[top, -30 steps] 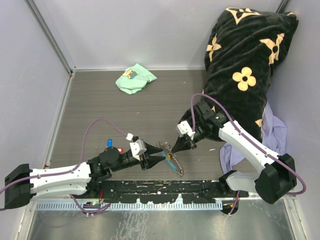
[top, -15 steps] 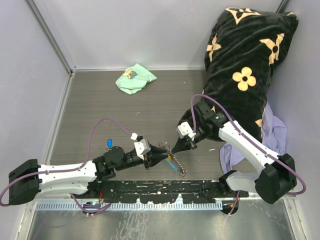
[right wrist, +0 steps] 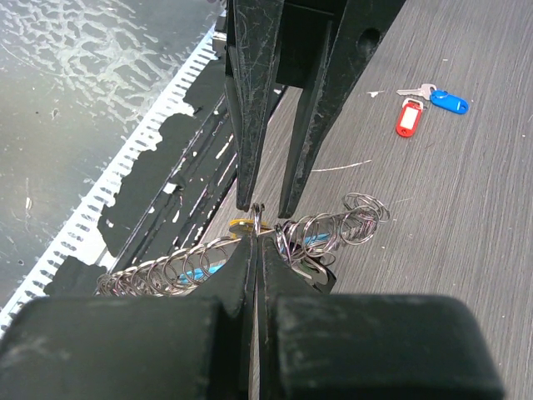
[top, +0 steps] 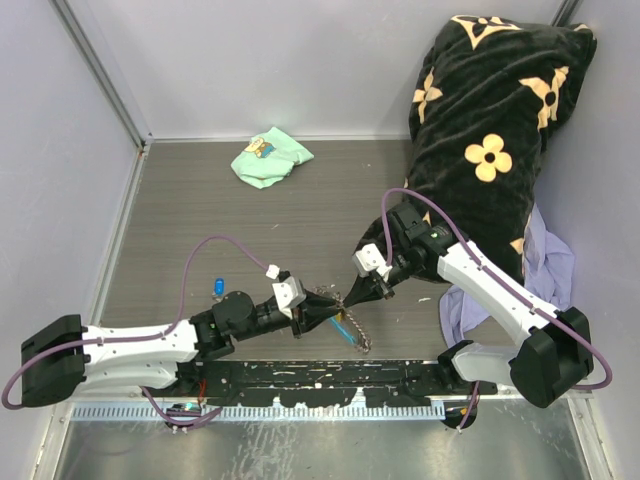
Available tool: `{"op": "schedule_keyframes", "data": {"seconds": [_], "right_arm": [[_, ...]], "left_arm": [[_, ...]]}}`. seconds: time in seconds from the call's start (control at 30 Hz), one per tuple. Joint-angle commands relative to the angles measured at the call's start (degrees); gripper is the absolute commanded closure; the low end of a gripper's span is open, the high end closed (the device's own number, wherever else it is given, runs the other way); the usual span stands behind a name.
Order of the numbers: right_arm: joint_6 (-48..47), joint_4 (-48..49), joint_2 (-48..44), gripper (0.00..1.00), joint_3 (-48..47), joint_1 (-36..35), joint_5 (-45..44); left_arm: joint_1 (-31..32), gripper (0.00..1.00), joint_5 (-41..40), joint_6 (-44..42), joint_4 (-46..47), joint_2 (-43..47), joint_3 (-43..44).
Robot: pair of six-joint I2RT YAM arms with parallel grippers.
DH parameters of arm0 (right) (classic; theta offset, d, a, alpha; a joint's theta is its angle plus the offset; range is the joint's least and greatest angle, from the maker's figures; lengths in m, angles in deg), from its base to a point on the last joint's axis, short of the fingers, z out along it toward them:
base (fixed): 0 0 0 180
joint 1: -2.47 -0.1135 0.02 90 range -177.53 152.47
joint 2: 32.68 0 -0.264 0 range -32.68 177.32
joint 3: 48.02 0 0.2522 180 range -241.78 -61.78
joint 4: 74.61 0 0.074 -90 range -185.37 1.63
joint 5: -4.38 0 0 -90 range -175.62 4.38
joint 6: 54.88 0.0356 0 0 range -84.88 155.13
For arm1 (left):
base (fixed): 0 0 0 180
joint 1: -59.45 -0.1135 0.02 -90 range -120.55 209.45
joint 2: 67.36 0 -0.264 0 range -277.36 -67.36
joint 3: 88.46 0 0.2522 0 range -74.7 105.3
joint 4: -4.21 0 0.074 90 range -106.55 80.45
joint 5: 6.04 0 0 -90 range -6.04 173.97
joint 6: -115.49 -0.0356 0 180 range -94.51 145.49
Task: Remove the keys from the keyring
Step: Remove the key from the keyring.
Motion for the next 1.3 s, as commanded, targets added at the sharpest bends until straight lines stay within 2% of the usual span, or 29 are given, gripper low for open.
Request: {"op": "schedule_keyframes", "data": {"seconds": [0.0, 0.37, 0.53, 0.83, 0.93, 1.03, 1.27], "right_arm": [[-1.3, -0.1, -0.8, 0.99, -1.7, 0.2, 4.2], [-1.3, -0.2, -0.8, 0.99, -1.5, 0.2, 4.4], [-1.3, -0.2, -0.9, 0.99, -1.5, 0.2, 4.6], [-1.2, -0.5, -1.0, 0.99, -1.2, 0.2, 4.5], [-1.2, -0.6, -1.1, 0.83, -0.7, 0.2, 4.1], [-0.8, -0.7, -1.2, 0.73, -0.7, 0.2, 3.7], [3.6, -0.7, -2.0, 0.62, -3.1, 0.2, 1.7]], "left_arm": [[0.2, 0.77, -1.2, 0.8, 4.5, -0.6, 2.7], [0.2, 0.85, -0.6, 1.2, 4.0, -1.6, 3.7], [0.2, 1.0, -0.3, 1.0, 2.0, -1.4, 4.6], [0.2, 1.0, 0.3, -0.7, -3.6, 0.9, 5.4], [0.2, 1.0, 0.3, -1.3, -7.5, 2.4, 6.7], [0.2, 1.0, 0.0, -1.8, -11.7, 3.6, 8.1], [-0.6, 1.0, 2.2, -2.6, -25.2, 5.6, 13.1]]}}
